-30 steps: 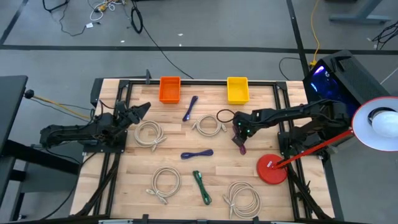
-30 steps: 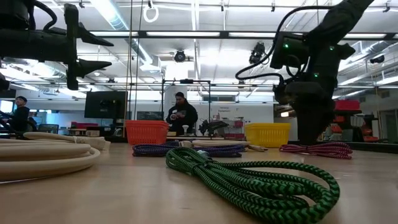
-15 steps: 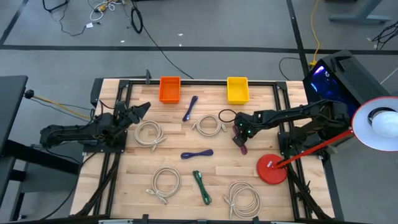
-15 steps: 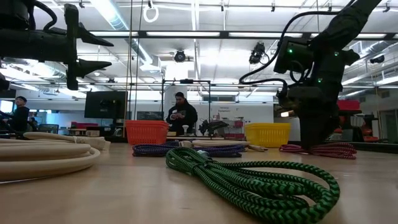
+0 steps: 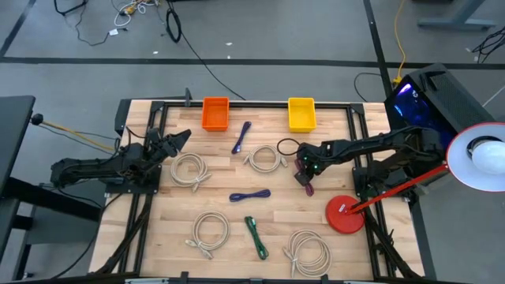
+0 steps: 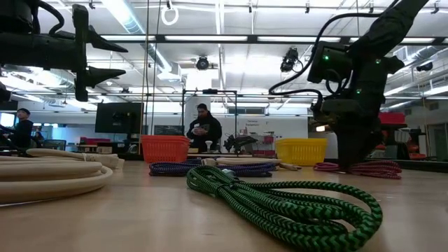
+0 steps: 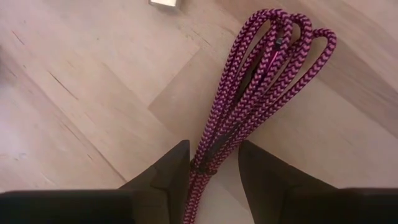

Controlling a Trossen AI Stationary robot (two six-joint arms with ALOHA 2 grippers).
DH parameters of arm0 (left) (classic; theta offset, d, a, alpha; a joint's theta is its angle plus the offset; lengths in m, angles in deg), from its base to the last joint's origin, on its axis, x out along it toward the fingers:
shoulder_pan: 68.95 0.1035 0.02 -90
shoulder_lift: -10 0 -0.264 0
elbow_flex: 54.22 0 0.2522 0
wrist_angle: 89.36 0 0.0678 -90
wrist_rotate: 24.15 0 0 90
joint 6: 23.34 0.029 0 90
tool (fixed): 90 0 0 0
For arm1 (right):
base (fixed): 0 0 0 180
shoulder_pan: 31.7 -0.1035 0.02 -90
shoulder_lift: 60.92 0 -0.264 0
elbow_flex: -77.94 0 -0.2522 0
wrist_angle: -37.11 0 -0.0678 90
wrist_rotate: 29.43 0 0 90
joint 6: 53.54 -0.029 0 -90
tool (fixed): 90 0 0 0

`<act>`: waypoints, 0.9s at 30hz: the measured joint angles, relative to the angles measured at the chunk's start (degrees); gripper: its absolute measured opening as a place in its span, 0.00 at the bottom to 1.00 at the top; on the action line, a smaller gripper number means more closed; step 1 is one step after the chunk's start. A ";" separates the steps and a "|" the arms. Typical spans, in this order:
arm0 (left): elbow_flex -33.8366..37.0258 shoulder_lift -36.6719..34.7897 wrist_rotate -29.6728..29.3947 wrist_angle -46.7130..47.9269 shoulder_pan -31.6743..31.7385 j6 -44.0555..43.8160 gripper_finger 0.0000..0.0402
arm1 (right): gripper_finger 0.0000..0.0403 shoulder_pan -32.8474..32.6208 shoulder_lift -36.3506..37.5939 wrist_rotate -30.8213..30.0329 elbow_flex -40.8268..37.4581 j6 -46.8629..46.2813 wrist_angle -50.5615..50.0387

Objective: Pick & Place USB Port
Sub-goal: Put the pink patterned charger cable into the orange bin

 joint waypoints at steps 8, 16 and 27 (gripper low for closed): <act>0.00 0.00 0.02 0.97 0.01 -0.03 0.58 | 0.07 0.15 -0.26 -0.42 -0.07 2.75 0.98; 0.00 0.00 0.02 0.98 0.00 -0.42 0.58 | 0.02 0.72 0.65 -0.56 -0.11 3.54 0.16; 0.00 -0.02 1.67 1.09 0.00 -1.61 0.58 | 0.01 2.85 11.42 -8.92 7.94 8.05 -15.65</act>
